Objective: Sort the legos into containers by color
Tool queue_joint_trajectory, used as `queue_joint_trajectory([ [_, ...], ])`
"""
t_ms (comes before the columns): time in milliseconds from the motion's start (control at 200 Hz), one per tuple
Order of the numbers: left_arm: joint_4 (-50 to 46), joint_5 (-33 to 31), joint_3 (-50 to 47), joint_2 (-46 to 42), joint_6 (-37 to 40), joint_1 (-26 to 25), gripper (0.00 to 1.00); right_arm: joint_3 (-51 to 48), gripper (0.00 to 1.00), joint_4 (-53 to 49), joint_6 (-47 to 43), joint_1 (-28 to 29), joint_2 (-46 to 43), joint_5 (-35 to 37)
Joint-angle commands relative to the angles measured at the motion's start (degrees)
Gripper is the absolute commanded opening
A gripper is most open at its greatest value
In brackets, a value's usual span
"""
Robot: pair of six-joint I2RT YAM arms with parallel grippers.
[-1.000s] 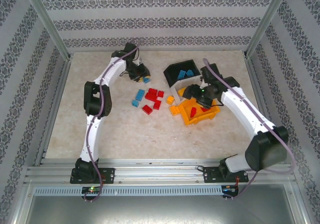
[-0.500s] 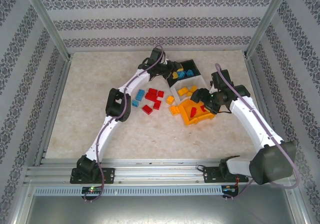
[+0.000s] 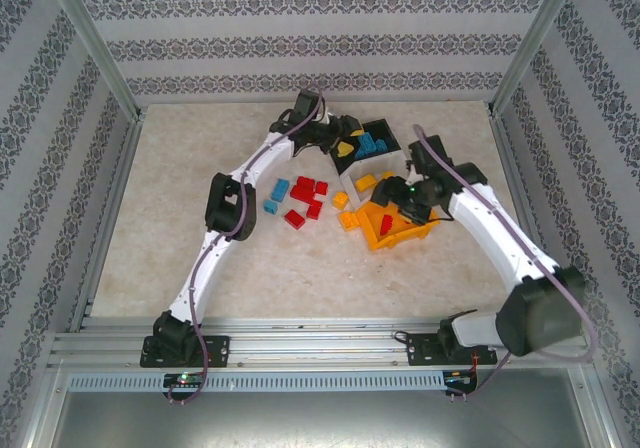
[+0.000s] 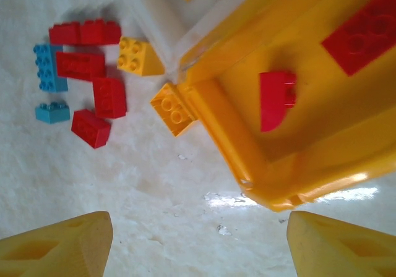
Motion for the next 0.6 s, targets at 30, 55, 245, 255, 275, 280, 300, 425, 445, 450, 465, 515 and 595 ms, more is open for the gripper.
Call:
queue_joint_trajectory([
  [30, -16.9, -4.3, -3.1, -12.3, 17.6, 1.9, 0.64, 8.1, 0.74, -4.7, -5.8, 6.2, 9.0, 2.0],
  [55, -20.9, -6.5, -3.6, -13.7, 20.0, 2.2, 0.64, 9.7, 0.74, -5.5, -6.6, 7.5, 10.6, 2.9],
  [245, -34.8, -20.3, -16.7, -26.4, 34.2, 4.5, 0.66, 17.7, 0.73, -7.0, -9.4, 13.5, 21.9, 7.0],
  [255, -34.7, -20.5, -17.8, -27.3, 34.5, 4.6, 0.66, 17.9, 0.73, -7.0, -9.3, 13.6, 22.3, 7.3],
  [275, -34.2, -20.8, -20.4, -28.9, 35.0, 4.9, 0.66, 18.5, 0.72, -7.1, -9.1, 13.6, 23.4, 7.5],
  [280, -34.0, -20.9, -21.3, -29.3, 35.1, 5.0, 0.66, 18.7, 0.72, -7.1, -9.0, 13.6, 23.5, 7.6],
  [300, -33.4, -21.1, -23.8, -31.0, 35.4, 5.3, 0.66, 19.3, 0.72, -7.3, -8.7, 13.6, 24.6, 7.6],
  [425, -27.3, -21.0, -41.5, -41.6, 34.3, 7.9, 0.66, 22.7, 0.71, -7.1, -5.2, 13.5, 29.9, 7.4],
  [445, -26.4, -20.8, -43.9, -43.1, 34.0, 8.3, 0.66, 23.4, 0.7, -7.2, -4.4, 13.5, 30.5, 7.3],
  [450, -26.1, -20.8, -44.5, -43.6, 33.9, 8.4, 0.67, 23.6, 0.7, -7.2, -4.2, 13.5, 30.8, 7.2],
  [465, -25.6, -20.8, -46.3, -44.6, 33.7, 8.7, 0.67, 24.0, 0.7, -7.3, -3.4, 13.5, 31.4, 7.3],
  [515, -23.9, -20.7, -51.4, -48.0, 33.1, 9.5, 0.67, 25.2, 0.7, -7.6, -0.7, 13.4, 32.9, 7.2],
  [595, -23.0, -21.2, -57.5, -52.0, 33.0, 10.3, 0.67, 26.1, 0.7, -7.6, 4.9, 13.2, 34.8, 7.1],
])
